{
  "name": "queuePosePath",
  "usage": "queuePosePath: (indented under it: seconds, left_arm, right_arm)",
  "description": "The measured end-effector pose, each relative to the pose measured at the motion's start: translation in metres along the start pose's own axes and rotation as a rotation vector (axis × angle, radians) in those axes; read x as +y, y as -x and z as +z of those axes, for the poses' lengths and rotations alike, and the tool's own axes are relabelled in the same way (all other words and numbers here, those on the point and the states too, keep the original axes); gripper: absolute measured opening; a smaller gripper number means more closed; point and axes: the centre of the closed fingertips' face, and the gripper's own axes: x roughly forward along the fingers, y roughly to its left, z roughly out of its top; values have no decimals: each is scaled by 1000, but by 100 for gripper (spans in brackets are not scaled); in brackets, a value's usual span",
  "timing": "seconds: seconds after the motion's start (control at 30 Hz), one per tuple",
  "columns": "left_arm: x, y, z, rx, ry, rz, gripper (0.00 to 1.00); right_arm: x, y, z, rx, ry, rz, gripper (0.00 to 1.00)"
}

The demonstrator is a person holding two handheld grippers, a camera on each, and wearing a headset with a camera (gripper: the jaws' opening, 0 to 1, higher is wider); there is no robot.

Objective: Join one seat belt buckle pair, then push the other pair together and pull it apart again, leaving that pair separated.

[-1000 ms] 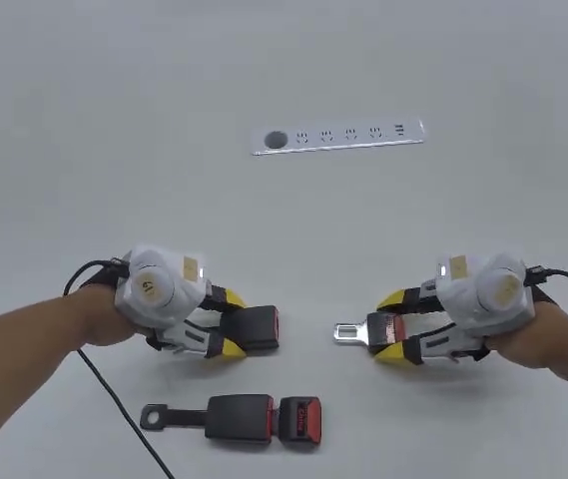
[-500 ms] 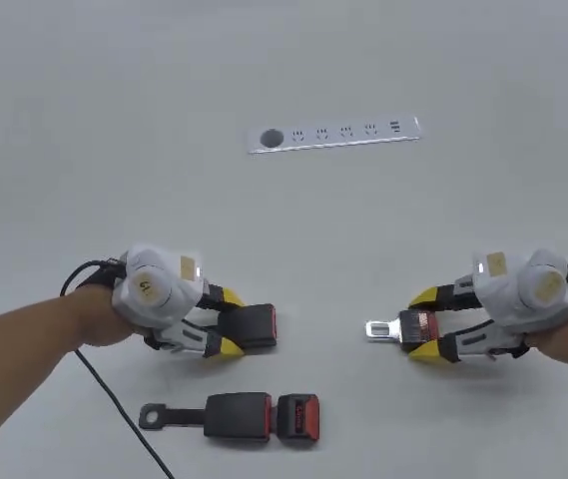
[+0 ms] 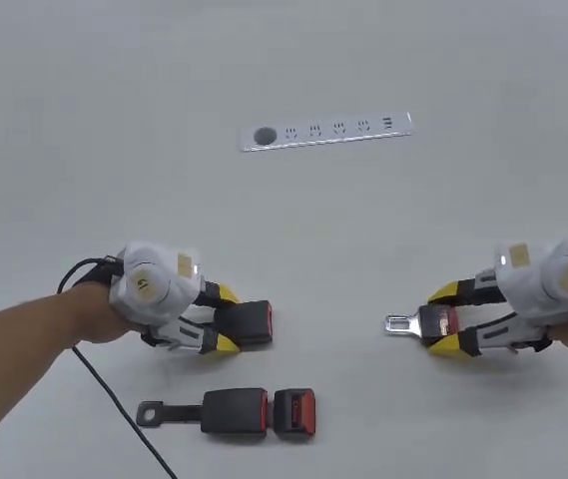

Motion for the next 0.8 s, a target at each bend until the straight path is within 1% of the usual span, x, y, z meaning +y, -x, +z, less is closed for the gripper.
queuePosePath:
  seconds: [0.03,0.07,0.1,0.17,0.2,0.23,0.3,0.33,0.37,0.4,0.43,0.47,0.5,0.53,0.57,0.6,0.63,0.67,0.7,0.73,0.77,0.8]
  left_arm:
    - [0,-1,1,9,-6,-1,34]
    - [0,-1,1,17,-8,-2,34]
    - [1,-1,2,27,11,-3,34]
    - [-1,-1,5,24,105,-13,36]
    - [-3,0,8,24,115,-30,38]
    - [-2,0,9,27,105,-29,42]
    - [1,1,5,66,91,11,49]
    - [1,4,7,53,92,23,53]
    - [4,7,11,30,104,49,56]
    - [7,9,15,6,122,75,59]
    - [11,13,17,-10,141,104,67]
    - [19,19,20,-36,168,159,74]
    - [24,24,23,-66,185,200,80]
    - [31,33,32,-135,230,252,83]
    - [34,40,37,-178,276,284,83]
    - [36,45,37,-192,313,311,83]
    - [40,53,35,-208,345,358,86]
    - [41,58,33,-212,377,389,92]
    - [37,62,32,-237,432,394,97]
    - [36,67,32,-257,441,413,100]
    - [36,77,31,-281,442,456,98]
    - [34,82,30,-297,451,477,96]
  right_arm:
    - [0,-1,1,7,1,5,38]
    - [2,1,1,10,0,7,38]
    - [2,0,2,18,-4,8,38]
    - [5,1,3,24,-15,12,39]
    - [7,3,2,32,-23,11,40]
    - [8,2,3,41,-30,5,41]
    - [9,4,8,28,-35,-18,52]
    - [7,7,15,-5,-64,-54,57]
    - [6,8,19,-26,-77,-73,61]
    - [1,10,23,-59,-89,-100,63]
    - [1,10,25,-70,-95,-111,65]
    - [-1,14,28,-99,-121,-152,68]
    - [-3,15,30,-114,-139,-179,71]
    - [-2,18,30,-119,-153,-215,74]
    - [-1,18,29,-113,-148,-237,78]
    - [0,19,29,-113,-138,-259,80]
    - [4,20,31,-122,-138,-286,83]
    - [1,20,30,-134,-154,-294,85]
    - [4,20,31,-145,-182,-305,87]
    - [7,21,29,-141,-189,-315,88]
    - [9,22,30,-149,-195,-343,90]
    - [8,24,32,-166,-209,-366,90]
